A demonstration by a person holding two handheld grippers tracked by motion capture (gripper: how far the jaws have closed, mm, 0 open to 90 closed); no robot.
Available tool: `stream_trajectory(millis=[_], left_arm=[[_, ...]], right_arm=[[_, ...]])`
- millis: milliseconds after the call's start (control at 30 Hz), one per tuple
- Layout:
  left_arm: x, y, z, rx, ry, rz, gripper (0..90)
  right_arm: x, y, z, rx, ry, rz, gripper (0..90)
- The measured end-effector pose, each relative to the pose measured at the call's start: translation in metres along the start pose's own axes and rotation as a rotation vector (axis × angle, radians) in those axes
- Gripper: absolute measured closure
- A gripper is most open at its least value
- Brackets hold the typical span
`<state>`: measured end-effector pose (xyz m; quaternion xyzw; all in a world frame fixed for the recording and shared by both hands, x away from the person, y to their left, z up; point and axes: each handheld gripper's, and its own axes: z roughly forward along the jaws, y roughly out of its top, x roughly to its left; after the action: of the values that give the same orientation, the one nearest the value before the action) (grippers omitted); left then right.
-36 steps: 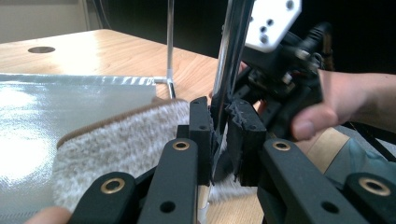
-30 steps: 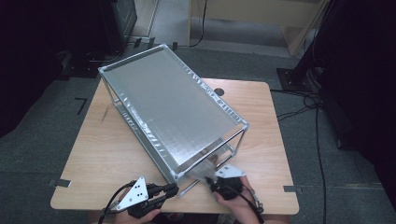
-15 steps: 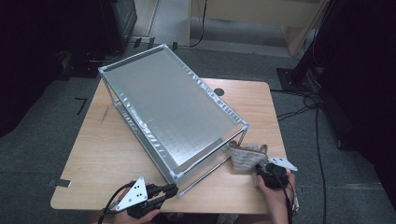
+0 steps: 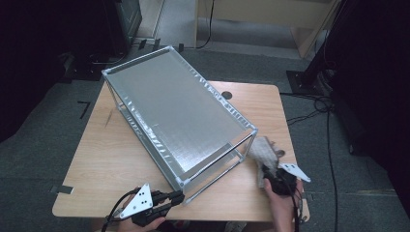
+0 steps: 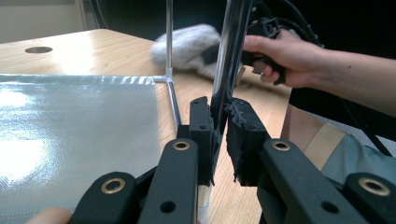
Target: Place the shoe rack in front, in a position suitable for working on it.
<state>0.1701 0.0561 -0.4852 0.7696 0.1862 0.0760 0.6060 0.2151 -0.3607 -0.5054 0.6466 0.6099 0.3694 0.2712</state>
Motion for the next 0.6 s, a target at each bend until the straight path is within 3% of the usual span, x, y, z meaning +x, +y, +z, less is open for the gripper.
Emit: stream_trajectory(millis=[33,133,167,200,233,267,300,333,367,400,433,533,600], left_arm=[[0.0,0.0,0.0,0.0,0.0,0.001,81.1],[0.0,0.0,0.0,0.001,0.001,0.003,81.1],[0.0,0.0,0.0,0.002,0.0,0.003,81.1],[0.0,0.0,0.0,0.001,-0.001,0.003,81.1],[0.0,-0.001,0.0,0.0,-0.001,0.001,81.1],[0.0,-0.001,0.0,0.0,-0.001,0.001,81.1],[0.0,-0.001,0.0,0.0,-0.003,0.001,81.1],[0.0,-0.001,0.0,0.0,-0.003,0.001,81.1],[0.0,-0.001,0.0,0.001,-0.002,0.002,81.1],[0.0,-0.001,0.0,0.001,-0.002,0.002,81.1],[0.0,-0.001,0.0,0.002,-0.001,0.003,81.1],[0.0,-0.001,0.0,0.002,-0.001,0.001,81.1],[0.0,-0.001,0.0,0.001,-0.003,-0.002,81.1]], right_arm=[[0.016,-0.001,0.005,0.006,0.044,-0.051,62.1],[0.023,-0.001,0.007,-0.009,0.06,-0.073,62.3],[0.025,0.003,0.005,-0.042,0.071,-0.062,62.4],[0.025,0.003,0.005,-0.042,0.071,-0.062,62.4],[0.023,0.008,-0.002,-0.091,0.098,-0.039,62.4],[0.023,0.008,-0.002,-0.091,0.098,-0.039,62.4],[0.024,0.014,-0.012,-0.146,0.12,-0.046,62.5],[0.024,0.014,-0.012,-0.146,0.12,-0.046,62.5],[0.025,0.02,-0.022,-0.205,0.14,-0.055,62.5],[0.025,0.02,-0.022,-0.205,0.14,-0.055,62.5],[0.028,0.026,-0.033,-0.254,0.152,-0.055,62.5],[0.029,0.033,-0.045,-0.313,0.161,-0.052,62.5],[0.029,0.034,-0.047,-0.323,0.164,-0.051,62.5]])
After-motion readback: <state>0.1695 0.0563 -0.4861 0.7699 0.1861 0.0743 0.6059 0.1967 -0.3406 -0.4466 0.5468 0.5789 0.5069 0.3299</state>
